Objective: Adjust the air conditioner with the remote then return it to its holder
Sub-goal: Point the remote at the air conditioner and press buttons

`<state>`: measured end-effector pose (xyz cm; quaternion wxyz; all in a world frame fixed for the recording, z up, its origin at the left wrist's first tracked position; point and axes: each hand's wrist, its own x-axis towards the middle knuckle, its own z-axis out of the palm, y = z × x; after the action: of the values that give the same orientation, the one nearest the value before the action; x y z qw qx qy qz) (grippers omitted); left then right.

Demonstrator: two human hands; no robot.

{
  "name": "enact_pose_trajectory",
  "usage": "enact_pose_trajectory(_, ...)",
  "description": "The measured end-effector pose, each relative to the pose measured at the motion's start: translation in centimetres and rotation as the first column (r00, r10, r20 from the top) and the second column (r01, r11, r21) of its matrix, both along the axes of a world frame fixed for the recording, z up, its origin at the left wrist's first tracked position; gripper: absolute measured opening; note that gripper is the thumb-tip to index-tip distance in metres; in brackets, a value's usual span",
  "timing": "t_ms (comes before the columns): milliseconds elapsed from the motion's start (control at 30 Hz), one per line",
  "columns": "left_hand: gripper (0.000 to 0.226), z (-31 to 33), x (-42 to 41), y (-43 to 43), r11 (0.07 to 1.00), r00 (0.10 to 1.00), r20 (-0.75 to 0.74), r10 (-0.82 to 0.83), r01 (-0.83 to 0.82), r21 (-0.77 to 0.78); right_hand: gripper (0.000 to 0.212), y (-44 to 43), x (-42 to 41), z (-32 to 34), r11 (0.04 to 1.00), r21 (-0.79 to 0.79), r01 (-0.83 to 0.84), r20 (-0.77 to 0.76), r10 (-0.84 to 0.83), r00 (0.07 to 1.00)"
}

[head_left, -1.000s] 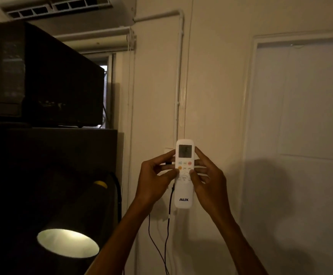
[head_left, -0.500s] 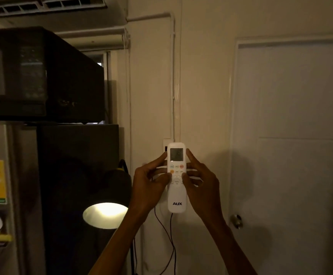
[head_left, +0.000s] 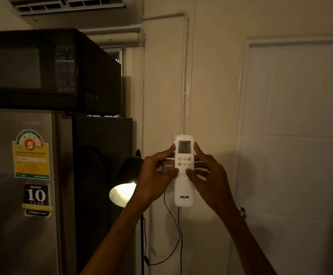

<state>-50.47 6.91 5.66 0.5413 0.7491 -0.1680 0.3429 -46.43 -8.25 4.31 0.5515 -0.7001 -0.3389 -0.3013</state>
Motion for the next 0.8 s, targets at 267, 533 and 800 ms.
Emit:
enact_pose_trajectory(267,0.072,0.6,-1.0,0.2,0.996,0.998,-0.019,-0.066,0.067,0.056,0.073,-0.6,-0.3,0.4,0.999,-0.018,-0.051,-0.026,0.051,0.998)
enact_pose_trajectory(533,0.075,0.8,-1.3,0.2,0.993,0.993,-0.041,-0.110,0.112,0.049,0.068,-0.7,-0.6,0.8,0.999,-0.023,-0.044,-0.029,0.044,0.999)
enact_pose_trajectory(800,0.076,0.9,-1.6,0.3,0.990,0.989,-0.053,-0.139,0.140,0.023,0.061,-0.7,-1.3,1.3,0.998,-0.005,-0.056,-0.053,0.056,0.997)
